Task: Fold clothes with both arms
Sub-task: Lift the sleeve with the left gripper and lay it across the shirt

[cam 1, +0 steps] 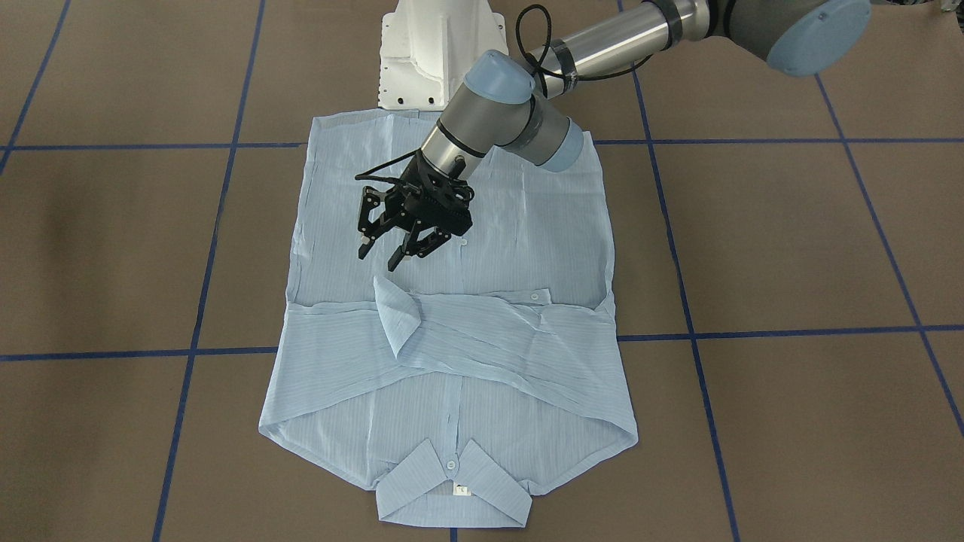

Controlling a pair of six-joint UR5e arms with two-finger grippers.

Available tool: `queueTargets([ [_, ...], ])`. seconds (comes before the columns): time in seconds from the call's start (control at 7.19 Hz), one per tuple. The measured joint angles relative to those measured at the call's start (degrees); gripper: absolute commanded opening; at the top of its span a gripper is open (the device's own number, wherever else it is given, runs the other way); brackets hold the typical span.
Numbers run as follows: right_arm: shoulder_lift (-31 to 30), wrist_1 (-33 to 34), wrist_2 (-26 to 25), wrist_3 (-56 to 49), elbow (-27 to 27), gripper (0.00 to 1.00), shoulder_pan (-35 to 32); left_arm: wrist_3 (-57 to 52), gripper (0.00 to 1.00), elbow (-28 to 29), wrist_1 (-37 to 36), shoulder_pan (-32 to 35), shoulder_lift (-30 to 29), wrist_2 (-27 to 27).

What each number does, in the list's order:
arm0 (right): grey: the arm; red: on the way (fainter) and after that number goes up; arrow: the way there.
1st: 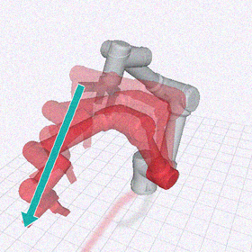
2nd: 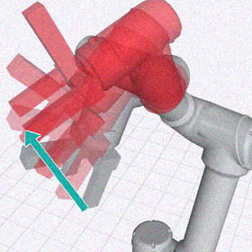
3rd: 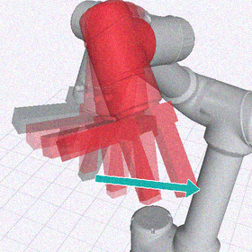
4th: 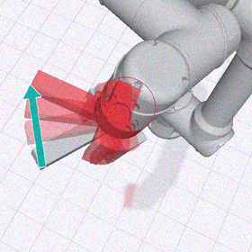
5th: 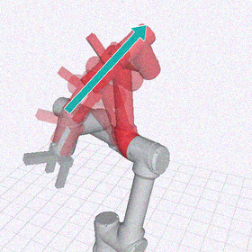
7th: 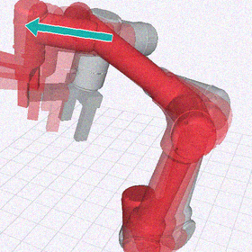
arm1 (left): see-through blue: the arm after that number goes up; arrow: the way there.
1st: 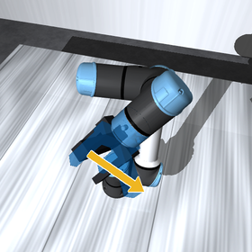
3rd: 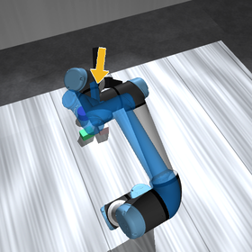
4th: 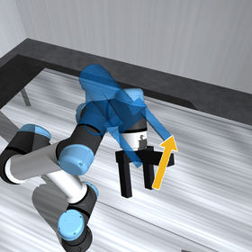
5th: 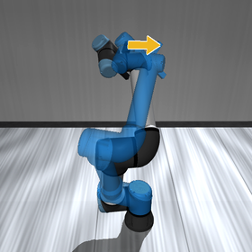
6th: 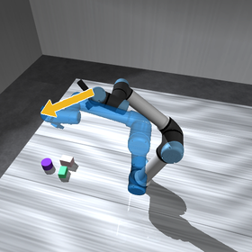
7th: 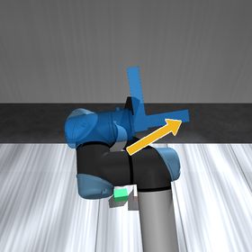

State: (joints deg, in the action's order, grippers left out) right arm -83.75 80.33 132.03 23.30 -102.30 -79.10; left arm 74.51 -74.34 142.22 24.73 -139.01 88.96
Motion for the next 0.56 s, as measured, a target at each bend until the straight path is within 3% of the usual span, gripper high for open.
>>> queueTargets([
  [0.28, 0.3, -0.1, 0.0, 4.6, -1.6, 1.0, 0.7, -5.1, 1.0, -0.9, -1.8, -0.1, 0.6, 2.3],
  [0.56, 0.5, -0.1, -2.6, 14.0, -6.2, 1.0, 5.3, -12.3, 1.0, -7.0, -9.5, 2.5, 4.5, 4.9],
])
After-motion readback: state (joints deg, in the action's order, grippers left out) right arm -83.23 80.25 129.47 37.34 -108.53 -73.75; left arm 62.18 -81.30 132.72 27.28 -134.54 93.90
